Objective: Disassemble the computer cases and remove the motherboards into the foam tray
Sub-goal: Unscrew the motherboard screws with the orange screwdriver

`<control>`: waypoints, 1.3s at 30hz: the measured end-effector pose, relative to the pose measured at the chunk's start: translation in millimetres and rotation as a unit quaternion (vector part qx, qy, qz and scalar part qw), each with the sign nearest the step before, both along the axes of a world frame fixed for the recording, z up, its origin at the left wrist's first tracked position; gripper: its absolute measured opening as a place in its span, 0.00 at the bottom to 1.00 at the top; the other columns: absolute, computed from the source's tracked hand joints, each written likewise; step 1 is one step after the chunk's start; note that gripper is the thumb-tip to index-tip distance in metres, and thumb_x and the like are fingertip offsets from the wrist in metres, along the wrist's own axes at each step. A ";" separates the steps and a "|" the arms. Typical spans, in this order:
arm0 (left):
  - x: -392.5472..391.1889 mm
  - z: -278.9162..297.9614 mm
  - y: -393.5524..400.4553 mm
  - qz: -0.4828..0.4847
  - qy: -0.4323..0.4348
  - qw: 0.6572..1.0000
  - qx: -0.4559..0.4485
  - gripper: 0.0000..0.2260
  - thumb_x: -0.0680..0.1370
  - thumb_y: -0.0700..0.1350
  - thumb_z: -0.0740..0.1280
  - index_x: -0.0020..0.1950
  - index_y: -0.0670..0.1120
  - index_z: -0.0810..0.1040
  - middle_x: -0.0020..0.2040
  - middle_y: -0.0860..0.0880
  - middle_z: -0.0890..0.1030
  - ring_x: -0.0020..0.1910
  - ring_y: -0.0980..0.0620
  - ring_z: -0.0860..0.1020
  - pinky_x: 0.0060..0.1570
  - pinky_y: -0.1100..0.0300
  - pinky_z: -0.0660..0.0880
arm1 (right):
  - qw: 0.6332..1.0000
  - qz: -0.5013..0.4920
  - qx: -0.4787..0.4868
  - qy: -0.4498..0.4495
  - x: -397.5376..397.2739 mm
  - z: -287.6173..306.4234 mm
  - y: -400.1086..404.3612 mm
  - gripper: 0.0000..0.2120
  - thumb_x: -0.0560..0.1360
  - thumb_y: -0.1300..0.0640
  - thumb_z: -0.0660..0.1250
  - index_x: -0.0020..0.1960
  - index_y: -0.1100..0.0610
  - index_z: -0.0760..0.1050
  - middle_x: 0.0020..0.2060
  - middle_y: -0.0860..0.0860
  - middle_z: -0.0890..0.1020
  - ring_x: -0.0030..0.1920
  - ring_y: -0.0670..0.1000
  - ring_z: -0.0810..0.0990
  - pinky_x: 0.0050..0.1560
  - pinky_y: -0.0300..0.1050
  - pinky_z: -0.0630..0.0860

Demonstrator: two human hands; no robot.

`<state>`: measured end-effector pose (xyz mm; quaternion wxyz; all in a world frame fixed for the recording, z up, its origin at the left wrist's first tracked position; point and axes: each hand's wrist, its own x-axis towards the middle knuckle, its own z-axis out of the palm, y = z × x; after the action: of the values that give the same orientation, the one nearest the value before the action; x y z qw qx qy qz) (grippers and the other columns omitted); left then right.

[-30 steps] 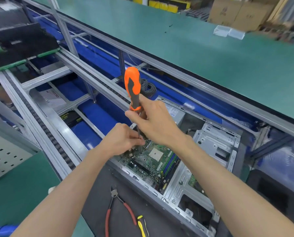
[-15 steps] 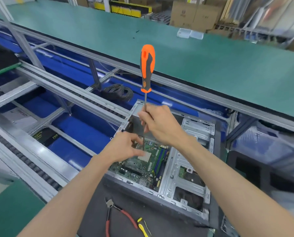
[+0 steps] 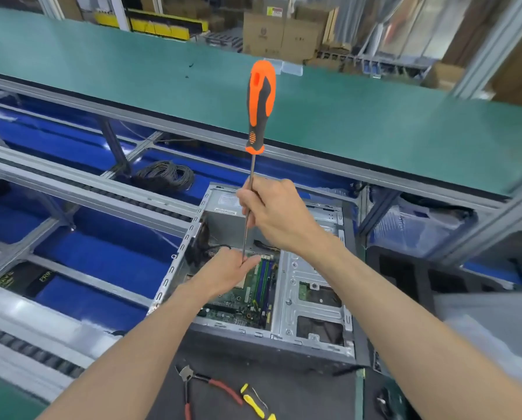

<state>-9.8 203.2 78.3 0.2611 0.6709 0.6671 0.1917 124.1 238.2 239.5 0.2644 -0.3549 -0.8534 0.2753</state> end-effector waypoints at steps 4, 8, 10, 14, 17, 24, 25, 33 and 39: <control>-2.0 -5.4 -0.8 -0.035 0.057 0.997 -0.041 0.29 0.85 0.56 0.57 0.25 0.46 0.63 0.21 0.52 0.65 0.21 0.56 0.66 0.35 0.59 0.62 | 0.999 -0.019 0.034 0.001 9.3 0.8 -4.5 0.13 0.83 0.61 0.57 0.44 0.65 0.74 0.36 0.58 0.81 0.36 0.61 0.80 0.44 0.59 0.77; -8.8 -11.0 -11.3 0.083 -0.232 0.962 -0.115 0.25 0.84 0.54 0.61 0.27 0.50 0.61 0.23 0.53 0.61 0.19 0.53 0.59 0.24 0.62 0.60 | 0.997 -0.017 0.061 -0.032 18.8 5.8 -6.4 0.11 0.84 0.58 0.57 0.44 0.59 0.69 0.35 0.57 0.80 0.37 0.61 0.78 0.44 0.59 0.75; -13.6 -1.1 -15.0 0.114 -0.442 0.880 -0.135 0.24 0.84 0.51 0.61 0.28 0.50 0.63 0.25 0.52 0.60 0.20 0.52 0.55 0.19 0.63 0.55 | 0.993 -0.013 0.098 -0.065 23.0 8.9 -7.7 0.11 0.85 0.55 0.56 0.44 0.58 0.66 0.35 0.57 0.79 0.37 0.62 0.75 0.44 0.59 0.73; -26.4 28.0 -15.2 0.122 -0.604 0.779 -0.115 0.21 0.84 0.47 0.59 0.30 0.49 0.64 0.26 0.53 0.59 0.21 0.55 0.55 0.17 0.65 0.54 | 0.977 -0.010 0.179 -0.118 31.7 13.4 -16.4 0.12 0.85 0.51 0.55 0.44 0.55 0.62 0.30 0.52 0.72 0.31 0.61 0.69 0.35 0.56 0.72; -37.6 49.5 -16.4 0.143 -0.652 0.738 -0.099 0.23 0.84 0.49 0.57 0.28 0.50 0.63 0.26 0.54 0.57 0.21 0.57 0.54 0.16 0.66 0.53 | 0.959 0.002 0.222 -0.179 45.2 5.4 -29.8 0.13 0.85 0.50 0.53 0.43 0.53 0.60 0.28 0.49 0.68 0.27 0.57 0.67 0.30 0.51 0.67; -51.4 88.8 -37.6 0.129 -0.657 0.737 -0.086 0.18 0.72 0.56 0.65 0.31 0.52 0.59 0.27 0.54 0.52 0.24 0.55 0.49 0.20 0.64 0.47 | 0.936 0.039 0.194 -0.291 77.0 -41.6 -80.5 0.13 0.85 0.50 0.54 0.43 0.54 0.60 0.30 0.50 0.73 0.25 0.57 0.64 0.28 0.47 0.59; -52.5 91.5 -43.8 0.115 -0.639 0.755 -0.092 0.21 0.76 0.61 0.63 0.30 0.50 0.62 0.25 0.54 0.55 0.22 0.55 0.50 0.20 0.65 0.47 | 0.932 0.038 0.187 -0.307 80.4 -48.8 -88.6 0.12 0.85 0.52 0.55 0.44 0.54 0.60 0.32 0.52 0.76 0.27 0.59 0.65 0.30 0.48 0.63; -53.2 55.7 -130.8 -0.061 -0.052 0.997 -0.006 0.26 0.74 0.63 0.66 0.25 0.45 0.72 0.21 0.52 0.65 0.21 0.58 0.66 0.23 0.66 0.57 | 0.915 0.072 0.154 -0.367 105.7 -115.7 -172.8 0.13 0.85 0.52 0.53 0.52 0.57 0.73 0.42 0.54 0.82 0.39 0.62 0.81 0.33 0.49 0.69; -56.1 -21.3 -182.4 -0.155 0.206 0.966 0.003 0.22 0.75 0.70 0.59 0.49 0.53 0.79 0.33 0.52 0.80 0.36 0.53 0.80 0.39 0.57 0.76 | 0.889 0.071 0.113 -0.437 101.0 -187.5 -193.5 0.10 0.85 0.55 0.55 0.57 0.57 0.73 0.50 0.53 0.80 0.48 0.60 0.82 0.38 0.50 0.68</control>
<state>-65.9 20.8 57.0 0.1428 0.7918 0.5938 0.0087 225.1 44.7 52.0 -0.1170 -0.3450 -0.9312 0.0119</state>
